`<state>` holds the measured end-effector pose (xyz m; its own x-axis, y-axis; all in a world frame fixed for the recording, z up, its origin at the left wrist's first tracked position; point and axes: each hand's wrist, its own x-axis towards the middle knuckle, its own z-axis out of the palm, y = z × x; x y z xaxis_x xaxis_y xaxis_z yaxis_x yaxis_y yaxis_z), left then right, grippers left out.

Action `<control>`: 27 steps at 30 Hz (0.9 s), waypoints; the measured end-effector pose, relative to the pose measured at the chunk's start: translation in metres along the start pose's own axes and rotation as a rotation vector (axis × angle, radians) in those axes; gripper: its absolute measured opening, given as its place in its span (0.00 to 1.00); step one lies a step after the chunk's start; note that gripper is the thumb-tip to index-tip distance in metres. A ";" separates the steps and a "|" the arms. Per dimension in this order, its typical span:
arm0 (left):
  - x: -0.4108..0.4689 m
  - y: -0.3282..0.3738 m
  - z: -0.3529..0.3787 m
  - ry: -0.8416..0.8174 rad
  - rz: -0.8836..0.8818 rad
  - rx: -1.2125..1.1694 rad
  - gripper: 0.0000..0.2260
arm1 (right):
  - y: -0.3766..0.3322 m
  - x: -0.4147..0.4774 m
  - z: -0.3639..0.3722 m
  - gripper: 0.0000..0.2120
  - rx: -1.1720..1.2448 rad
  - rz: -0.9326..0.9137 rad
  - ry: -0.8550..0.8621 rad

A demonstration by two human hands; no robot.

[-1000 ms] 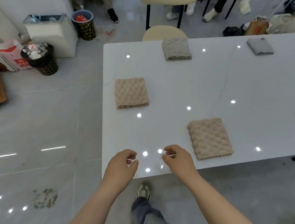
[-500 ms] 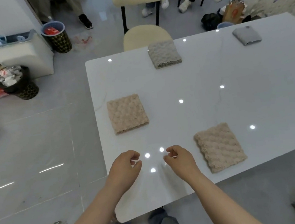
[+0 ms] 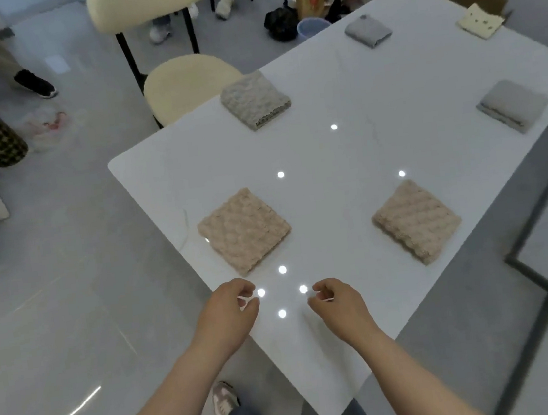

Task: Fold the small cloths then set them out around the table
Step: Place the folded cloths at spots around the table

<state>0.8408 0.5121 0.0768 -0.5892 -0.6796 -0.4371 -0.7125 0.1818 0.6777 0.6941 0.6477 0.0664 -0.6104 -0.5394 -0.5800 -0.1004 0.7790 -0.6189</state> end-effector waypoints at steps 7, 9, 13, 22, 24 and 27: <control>0.014 -0.009 -0.019 -0.128 0.079 0.074 0.10 | -0.002 -0.019 0.022 0.15 0.114 0.109 0.095; 0.023 -0.004 -0.018 -0.158 0.096 0.087 0.10 | -0.001 -0.016 0.019 0.15 0.138 0.129 0.125; 0.043 0.014 -0.017 -0.186 0.142 0.114 0.09 | -0.004 0.000 0.014 0.15 0.203 0.149 0.156; 0.095 0.034 -0.033 -0.131 0.206 0.229 0.13 | -0.019 0.023 0.012 0.14 0.258 0.181 0.217; 0.109 0.033 -0.040 -0.102 0.191 0.239 0.17 | -0.022 0.026 0.013 0.14 0.275 0.207 0.234; 0.132 0.030 -0.053 -0.093 0.183 0.255 0.19 | -0.031 0.030 0.023 0.14 0.293 0.247 0.259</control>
<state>0.7620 0.3902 0.0713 -0.7402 -0.5537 -0.3813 -0.6571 0.4755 0.5849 0.6971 0.6004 0.0558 -0.7680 -0.2220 -0.6007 0.2765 0.7312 -0.6237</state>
